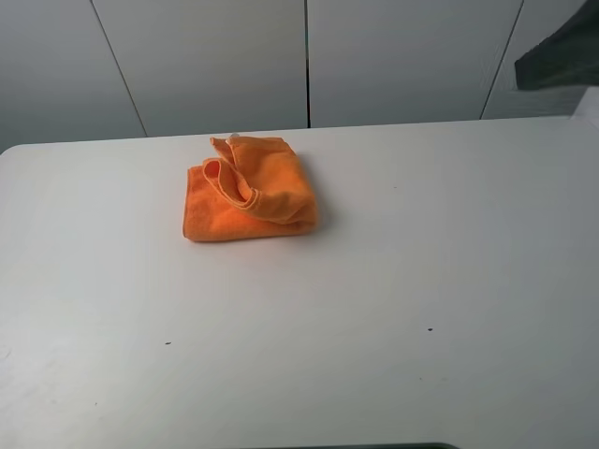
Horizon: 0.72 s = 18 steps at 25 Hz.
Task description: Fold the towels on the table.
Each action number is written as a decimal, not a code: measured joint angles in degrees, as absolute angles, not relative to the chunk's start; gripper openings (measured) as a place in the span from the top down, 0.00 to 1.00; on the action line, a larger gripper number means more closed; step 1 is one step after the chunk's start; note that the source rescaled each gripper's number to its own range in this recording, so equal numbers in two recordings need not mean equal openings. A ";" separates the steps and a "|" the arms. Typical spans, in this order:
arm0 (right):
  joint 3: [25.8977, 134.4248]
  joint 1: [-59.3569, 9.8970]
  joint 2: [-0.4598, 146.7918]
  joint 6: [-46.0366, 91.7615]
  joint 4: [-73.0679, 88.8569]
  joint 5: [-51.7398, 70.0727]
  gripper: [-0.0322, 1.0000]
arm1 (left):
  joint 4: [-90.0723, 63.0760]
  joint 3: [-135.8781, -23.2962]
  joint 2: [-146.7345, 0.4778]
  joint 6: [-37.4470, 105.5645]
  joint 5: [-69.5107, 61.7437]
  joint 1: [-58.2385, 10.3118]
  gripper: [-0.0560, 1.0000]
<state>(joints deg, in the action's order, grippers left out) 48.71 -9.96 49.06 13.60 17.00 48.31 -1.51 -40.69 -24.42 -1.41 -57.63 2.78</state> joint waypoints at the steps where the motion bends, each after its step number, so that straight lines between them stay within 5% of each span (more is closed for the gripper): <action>1: 47.18 -9.96 45.59 12.99 16.03 48.83 0.00 | -1.40 -40.37 -22.88 -1.41 -58.93 2.78 0.00; 18: 38.79 -9.96 1.00 4.96 0.34 61.90 0.00 | -4.13 -30.57 -0.90 2.57 -61.56 2.78 0.00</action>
<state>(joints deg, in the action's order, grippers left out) 38.79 -9.96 1.00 4.96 0.34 61.90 -4.13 -30.57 -0.90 2.57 -61.56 2.78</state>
